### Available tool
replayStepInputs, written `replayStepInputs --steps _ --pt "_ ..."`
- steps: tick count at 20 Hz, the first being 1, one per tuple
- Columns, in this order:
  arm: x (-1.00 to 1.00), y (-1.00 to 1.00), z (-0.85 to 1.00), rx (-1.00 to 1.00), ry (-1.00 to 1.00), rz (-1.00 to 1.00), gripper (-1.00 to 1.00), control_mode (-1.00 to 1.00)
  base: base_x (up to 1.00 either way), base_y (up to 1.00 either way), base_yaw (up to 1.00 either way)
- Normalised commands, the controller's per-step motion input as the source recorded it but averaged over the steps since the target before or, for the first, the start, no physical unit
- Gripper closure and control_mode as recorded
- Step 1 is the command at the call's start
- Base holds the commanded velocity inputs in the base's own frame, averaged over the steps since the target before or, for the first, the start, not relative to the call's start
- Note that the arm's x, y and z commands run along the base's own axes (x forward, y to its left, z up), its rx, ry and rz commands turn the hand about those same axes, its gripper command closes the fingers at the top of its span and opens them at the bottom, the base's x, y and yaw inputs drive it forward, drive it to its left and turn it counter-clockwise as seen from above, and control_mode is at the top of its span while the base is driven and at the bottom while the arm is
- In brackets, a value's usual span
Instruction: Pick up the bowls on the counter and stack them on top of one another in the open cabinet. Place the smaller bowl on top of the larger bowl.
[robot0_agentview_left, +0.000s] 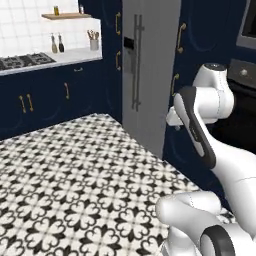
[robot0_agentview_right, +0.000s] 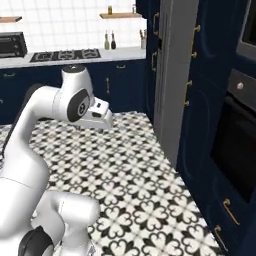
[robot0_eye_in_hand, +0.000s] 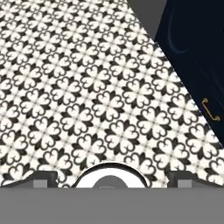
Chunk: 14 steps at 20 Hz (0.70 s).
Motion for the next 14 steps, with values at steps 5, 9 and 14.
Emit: replayStepInputs --steps 5,9,14 --pt "0.0 0.0 0.0 0.0 0.0 0.0 -1.0 1.0 0.57 0.0 0.85" --pt "0.0 0.0 0.0 0.0 0.0 0.0 -1.0 1.0 0.26 0.0 0.92" --pt "0.0 0.0 0.0 0.0 0.0 0.0 -1.0 1.0 0.12 0.0 0.95"
